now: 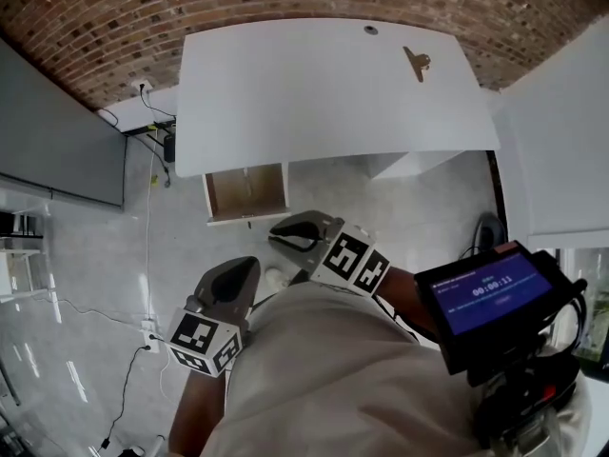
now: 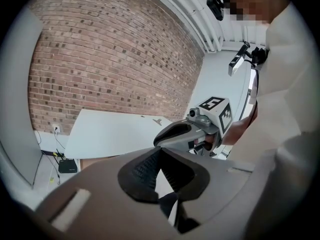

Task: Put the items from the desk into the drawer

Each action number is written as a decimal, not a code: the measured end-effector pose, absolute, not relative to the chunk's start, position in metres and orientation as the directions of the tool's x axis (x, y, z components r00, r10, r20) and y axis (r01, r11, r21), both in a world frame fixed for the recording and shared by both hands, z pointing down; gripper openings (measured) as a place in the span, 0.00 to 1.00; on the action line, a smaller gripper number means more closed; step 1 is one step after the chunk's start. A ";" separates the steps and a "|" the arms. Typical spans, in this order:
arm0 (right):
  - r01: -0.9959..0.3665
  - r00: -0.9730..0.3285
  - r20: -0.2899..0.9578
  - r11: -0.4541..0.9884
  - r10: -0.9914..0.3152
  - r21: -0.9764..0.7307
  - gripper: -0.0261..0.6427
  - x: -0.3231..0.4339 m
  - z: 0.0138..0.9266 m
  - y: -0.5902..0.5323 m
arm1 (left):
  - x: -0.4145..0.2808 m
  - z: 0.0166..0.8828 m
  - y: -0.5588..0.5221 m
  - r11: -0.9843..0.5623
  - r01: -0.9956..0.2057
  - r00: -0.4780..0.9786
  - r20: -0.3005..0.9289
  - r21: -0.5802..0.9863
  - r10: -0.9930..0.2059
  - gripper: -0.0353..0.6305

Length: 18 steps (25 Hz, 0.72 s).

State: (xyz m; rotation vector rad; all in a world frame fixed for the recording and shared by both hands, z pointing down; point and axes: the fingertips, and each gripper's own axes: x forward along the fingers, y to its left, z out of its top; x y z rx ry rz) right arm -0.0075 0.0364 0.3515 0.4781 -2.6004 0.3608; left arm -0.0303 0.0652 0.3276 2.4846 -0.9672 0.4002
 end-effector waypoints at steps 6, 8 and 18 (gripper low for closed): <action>-0.373 -0.828 0.498 0.917 -0.259 -0.144 0.09 -0.009 0.352 0.039 | -0.030 0.332 0.063 -0.653 -0.695 0.712 0.410 0.300 -0.569 0.06; -0.362 -0.828 0.502 0.922 -0.250 -0.139 0.09 -0.010 0.352 0.041 | -0.029 0.332 0.063 -0.651 -0.698 0.710 0.409 0.299 -0.573 0.06; -0.331 -0.830 0.513 0.934 -0.220 -0.133 0.09 -0.016 0.353 0.049 | -0.035 0.337 0.067 -0.635 -0.714 0.694 0.420 0.294 -0.585 0.06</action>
